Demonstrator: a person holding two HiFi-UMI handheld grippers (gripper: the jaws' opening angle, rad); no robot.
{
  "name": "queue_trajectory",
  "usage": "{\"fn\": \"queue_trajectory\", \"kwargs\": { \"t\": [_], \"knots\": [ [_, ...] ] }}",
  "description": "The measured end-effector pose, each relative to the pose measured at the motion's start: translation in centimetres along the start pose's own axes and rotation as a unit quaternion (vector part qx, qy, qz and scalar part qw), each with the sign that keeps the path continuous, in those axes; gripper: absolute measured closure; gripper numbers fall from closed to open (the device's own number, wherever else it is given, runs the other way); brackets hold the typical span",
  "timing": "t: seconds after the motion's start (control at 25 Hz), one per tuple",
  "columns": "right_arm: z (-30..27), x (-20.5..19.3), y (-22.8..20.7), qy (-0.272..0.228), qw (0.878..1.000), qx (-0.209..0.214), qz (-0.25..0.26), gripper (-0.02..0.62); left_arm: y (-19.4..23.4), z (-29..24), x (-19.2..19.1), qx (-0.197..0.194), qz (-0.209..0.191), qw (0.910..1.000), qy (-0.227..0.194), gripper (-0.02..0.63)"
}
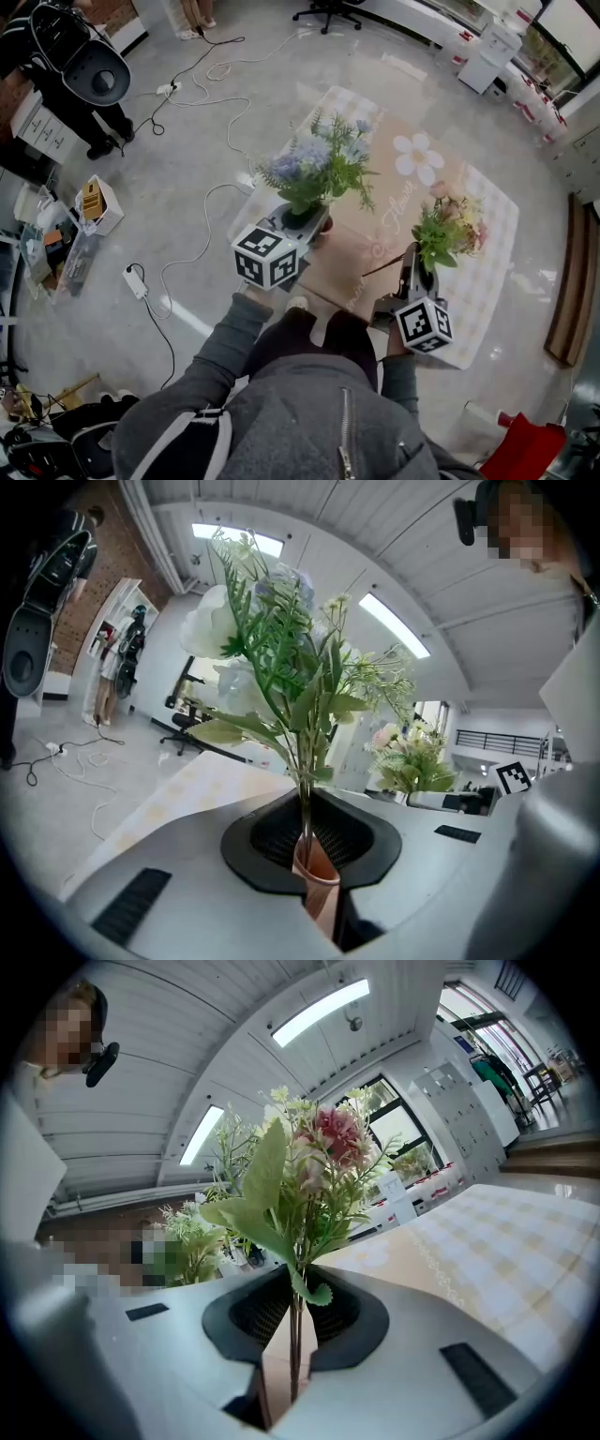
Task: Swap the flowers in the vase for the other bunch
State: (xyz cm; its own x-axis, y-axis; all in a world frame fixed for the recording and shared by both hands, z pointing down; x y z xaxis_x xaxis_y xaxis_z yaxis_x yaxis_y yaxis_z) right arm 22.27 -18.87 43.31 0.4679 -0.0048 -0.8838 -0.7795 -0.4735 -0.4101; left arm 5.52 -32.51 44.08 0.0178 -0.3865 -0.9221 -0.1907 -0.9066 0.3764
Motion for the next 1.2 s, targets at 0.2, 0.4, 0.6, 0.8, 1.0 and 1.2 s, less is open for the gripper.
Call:
{"fn": "queue_trajectory", "kwargs": {
  "t": [0.2, 0.4, 0.6, 0.8, 1.0, 1.2],
  "knots": [
    [0.4, 0.0, 0.3, 0.000, 1.000, 0.005, 0.000, 0.551, -0.4, 0.4, 0.9, 0.000, -0.003, 1.0000, -0.008, 0.574],
    [0.5, 0.2, 0.3, -0.003, 1.000, 0.013, 0.000, 0.551, -0.9, 0.6, 1.8, 0.002, -0.005, 0.9998, -0.017, 0.574],
    [0.6, 0.3, 0.6, -0.005, 1.000, 0.020, -0.001, 0.551, -1.5, 0.5, 2.9, -0.001, -0.015, 0.9996, -0.022, 0.574],
    [0.7, 0.8, 1.0, -0.005, 1.000, 0.027, -0.002, 0.551, -2.2, 0.3, 4.1, -0.004, -0.021, 0.9995, -0.022, 0.574],
    [0.6, 0.9, 1.2, -0.007, 0.999, 0.032, -0.003, 0.551, -2.6, 0.3, 4.7, -0.003, -0.022, 0.9995, -0.022, 0.574],
    [0.4, 1.3, 1.4, -0.009, 0.999, 0.039, -0.004, 0.551, -3.0, 0.3, 5.9, -0.002, -0.025, 0.9992, -0.031, 0.574]
  ]
}}
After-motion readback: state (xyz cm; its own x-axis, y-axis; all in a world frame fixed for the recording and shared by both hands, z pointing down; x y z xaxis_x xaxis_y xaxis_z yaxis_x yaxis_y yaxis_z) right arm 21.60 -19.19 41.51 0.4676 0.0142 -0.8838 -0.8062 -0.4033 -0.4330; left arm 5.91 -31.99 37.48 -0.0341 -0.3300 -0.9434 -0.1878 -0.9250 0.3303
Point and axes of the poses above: the fingertips, and each gripper's own axes: z backward along the fingers, y to its left, x out of its top, the point moved 1 cm from there along z, backward along the fingers, and after that the axes turned 13 degrees about -x, right-handed, at the moved point
